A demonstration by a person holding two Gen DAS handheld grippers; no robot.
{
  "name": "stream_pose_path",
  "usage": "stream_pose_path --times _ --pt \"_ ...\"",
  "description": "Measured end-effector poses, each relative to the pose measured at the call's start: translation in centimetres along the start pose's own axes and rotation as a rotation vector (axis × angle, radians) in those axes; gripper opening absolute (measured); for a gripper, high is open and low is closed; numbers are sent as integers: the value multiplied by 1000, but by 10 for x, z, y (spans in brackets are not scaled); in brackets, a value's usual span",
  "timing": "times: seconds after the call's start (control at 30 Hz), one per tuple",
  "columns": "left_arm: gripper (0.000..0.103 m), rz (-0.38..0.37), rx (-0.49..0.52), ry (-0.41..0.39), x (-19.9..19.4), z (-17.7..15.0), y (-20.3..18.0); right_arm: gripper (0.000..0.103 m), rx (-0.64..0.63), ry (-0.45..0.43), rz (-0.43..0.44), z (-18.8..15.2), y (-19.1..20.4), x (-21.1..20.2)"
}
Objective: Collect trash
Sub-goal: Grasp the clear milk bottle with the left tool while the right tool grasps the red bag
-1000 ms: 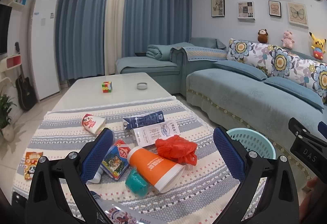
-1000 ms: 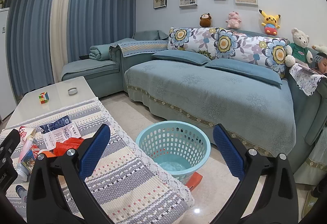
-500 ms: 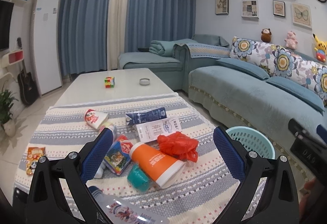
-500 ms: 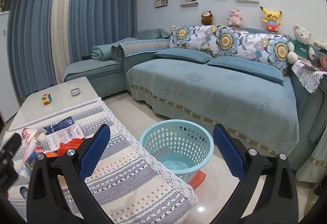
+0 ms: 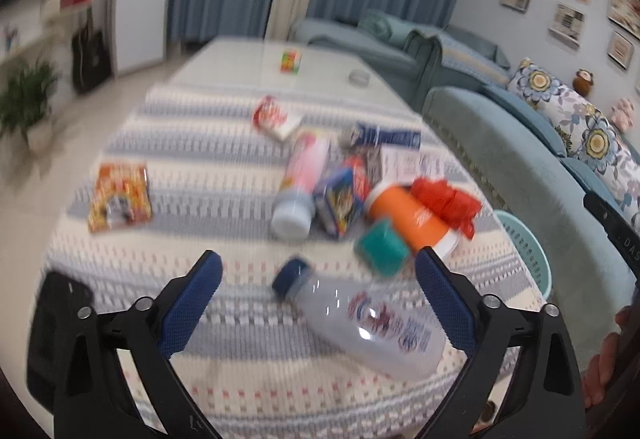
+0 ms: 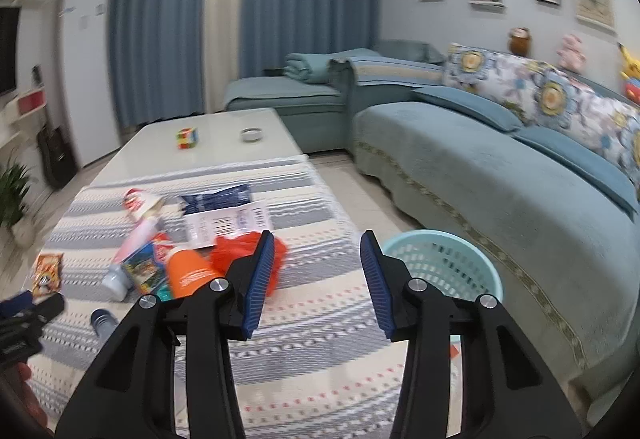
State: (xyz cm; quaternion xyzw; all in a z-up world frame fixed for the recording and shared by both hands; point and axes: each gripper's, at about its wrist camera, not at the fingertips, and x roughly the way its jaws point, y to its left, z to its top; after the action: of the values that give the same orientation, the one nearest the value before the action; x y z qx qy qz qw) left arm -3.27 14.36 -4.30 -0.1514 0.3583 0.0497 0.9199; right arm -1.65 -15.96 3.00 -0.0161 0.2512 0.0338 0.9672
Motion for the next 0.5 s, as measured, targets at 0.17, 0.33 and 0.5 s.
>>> stream_pose_path --times 0.17,0.33,0.5 --pt "90 -54 -36 103 27 -11 -14 41 -17 44 43 3 13 11" --pt "85 -2 -72 180 58 -20 -26 41 -48 52 25 -2 16 18" --pt "83 55 -102 240 77 -22 -33 41 -59 93 96 -7 21 29"
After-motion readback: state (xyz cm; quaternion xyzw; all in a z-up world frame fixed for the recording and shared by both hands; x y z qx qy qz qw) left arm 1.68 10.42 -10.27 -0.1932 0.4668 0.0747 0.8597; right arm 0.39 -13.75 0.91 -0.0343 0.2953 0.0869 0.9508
